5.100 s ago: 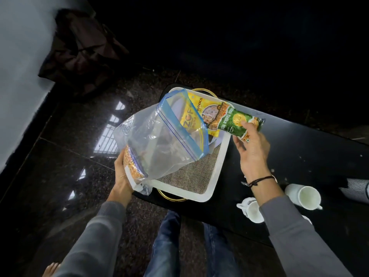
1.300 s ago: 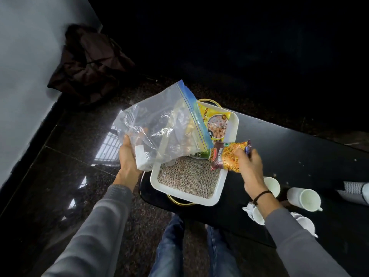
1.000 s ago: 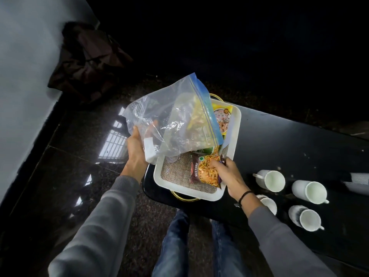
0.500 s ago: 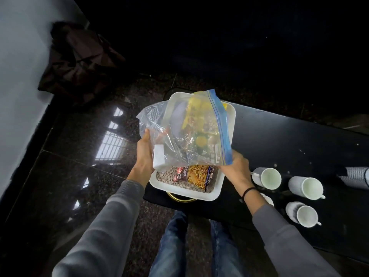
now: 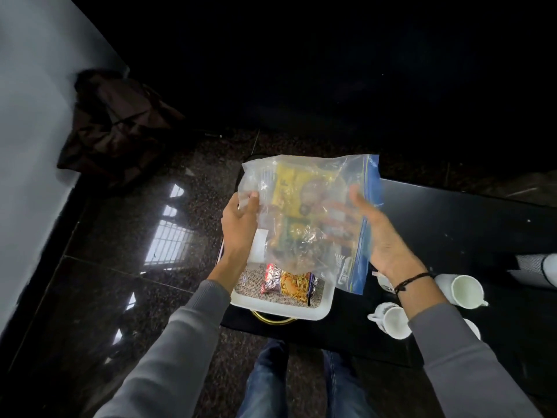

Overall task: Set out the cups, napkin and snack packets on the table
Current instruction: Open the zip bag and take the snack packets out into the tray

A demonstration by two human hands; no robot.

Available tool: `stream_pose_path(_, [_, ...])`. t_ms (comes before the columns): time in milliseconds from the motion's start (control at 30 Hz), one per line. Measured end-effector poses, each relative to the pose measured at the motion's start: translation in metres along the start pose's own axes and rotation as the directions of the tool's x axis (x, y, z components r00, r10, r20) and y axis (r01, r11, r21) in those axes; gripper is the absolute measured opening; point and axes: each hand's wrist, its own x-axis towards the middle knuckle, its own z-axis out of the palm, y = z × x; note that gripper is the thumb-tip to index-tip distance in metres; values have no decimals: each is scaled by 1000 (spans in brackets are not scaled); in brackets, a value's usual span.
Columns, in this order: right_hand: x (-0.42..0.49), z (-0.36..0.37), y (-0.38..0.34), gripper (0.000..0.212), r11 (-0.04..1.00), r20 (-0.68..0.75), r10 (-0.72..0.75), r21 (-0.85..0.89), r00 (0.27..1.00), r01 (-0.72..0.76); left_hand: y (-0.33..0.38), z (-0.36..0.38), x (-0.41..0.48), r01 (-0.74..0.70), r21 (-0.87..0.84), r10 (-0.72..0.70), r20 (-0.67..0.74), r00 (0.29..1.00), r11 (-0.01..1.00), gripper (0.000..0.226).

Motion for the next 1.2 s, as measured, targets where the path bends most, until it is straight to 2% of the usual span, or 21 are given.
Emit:
stream_pose_path(100, [2, 1, 3, 36, 920, -306, -155, -390, 939, 25, 9, 8, 2, -108, 236, 125, -58, 990, 966, 26])
stream_pose_path(167, [-1, 3, 3, 25, 810, -397, -288, -587, 871, 0, 13, 12, 5, -128, 451, 175, -65, 982, 883, 25])
stream_pose_path(233, [-5, 7, 0, 22, 742, -416, -365, -670, 833, -9, 21, 16, 9, -140, 552, 170, -5, 985, 822, 27])
stream_pose_path(300, [-10, 15, -7, 33, 792, -340, -320, -608, 885, 52, 32, 20, 10, -212, 538, 173, 123, 977, 816, 32])
stream_pose_path(400, [-21, 35, -19, 54, 921, -135, -167, -375, 977, 106, 50, 35, 2, -296, 395, 142, 375, 916, 869, 33])
stream_pose_path(467, [-24, 43, -25, 74, 954, -54, -122, -281, 991, 102, 65, 47, -10, -209, 288, 28, 525, 850, 935, 31])
stream_pose_path(567, [-26, 41, -28, 88, 964, 9, -130, -233, 991, 129, 84, 53, -19, 70, 202, -188, 655, 732, 977, 28])
stream_pose_path(633, [-30, 31, -29, 89, 949, 43, -178, -255, 983, 183, 88, 53, -17, 161, 155, -223, 742, 632, 975, 34])
stream_pose_path(700, [-33, 18, -28, 77, 927, 18, -236, -296, 972, 230, 90, 56, -12, 163, 146, -214, 793, 570, 976, 40])
stream_pose_path(767, [-36, 1, -29, 45, 924, -117, -276, -306, 954, 230, 95, 63, -14, 30, 210, -186, 780, 598, 977, 37])
stream_pose_path(800, [-38, -8, -29, 32, 932, -200, -276, -295, 940, 211, 95, 68, -17, -58, 235, -144, 753, 642, 970, 31])
stream_pose_path(833, [-39, -16, -29, 29, 941, -263, -263, -281, 928, 187, 94, 73, -19, -130, 247, -89, 712, 696, 960, 26])
stream_pose_path(900, [-45, -37, -28, 40, 956, -336, -228, -254, 914, 145, 90, 84, -28, -234, 252, 40, 596, 802, 939, 21])
stream_pose_path(967, [-55, -57, -28, 53, 968, -366, -187, -228, 912, 107, 92, 95, -44, -207, 206, 64, 542, 838, 957, 43])
stream_pose_path(1000, [-60, -65, -28, 56, 974, -376, -168, -206, 911, 95, 93, 100, -52, -157, 178, 21, 596, 803, 972, 61])
stream_pose_path(1067, [-73, -86, -31, 52, 979, -382, -158, -184, 911, 92, 97, 116, -77, -142, 160, -36, 779, 627, 977, 92])
stream_pose_path(1100, [-81, -99, -31, 44, 979, -378, -153, -181, 913, 89, 97, 128, -91, -182, 164, -43, 846, 531, 970, 99])
stream_pose_path(1133, [-89, -111, -31, 35, 980, -373, -151, -179, 915, 88, 95, 142, -105, -242, 171, -38, 880, 473, 955, 99])
stream_pose_path(1167, [-96, -121, -31, 26, 982, -367, -142, -170, 919, 84, 93, 155, -116, -302, 190, -29, 884, 466, 934, 94])
stream_pose_path(1200, [-105, -133, -29, 22, 986, -365, -125, -147, 923, 76, 91, 170, -129, -345, 223, -30, 873, 487, 912, 86])
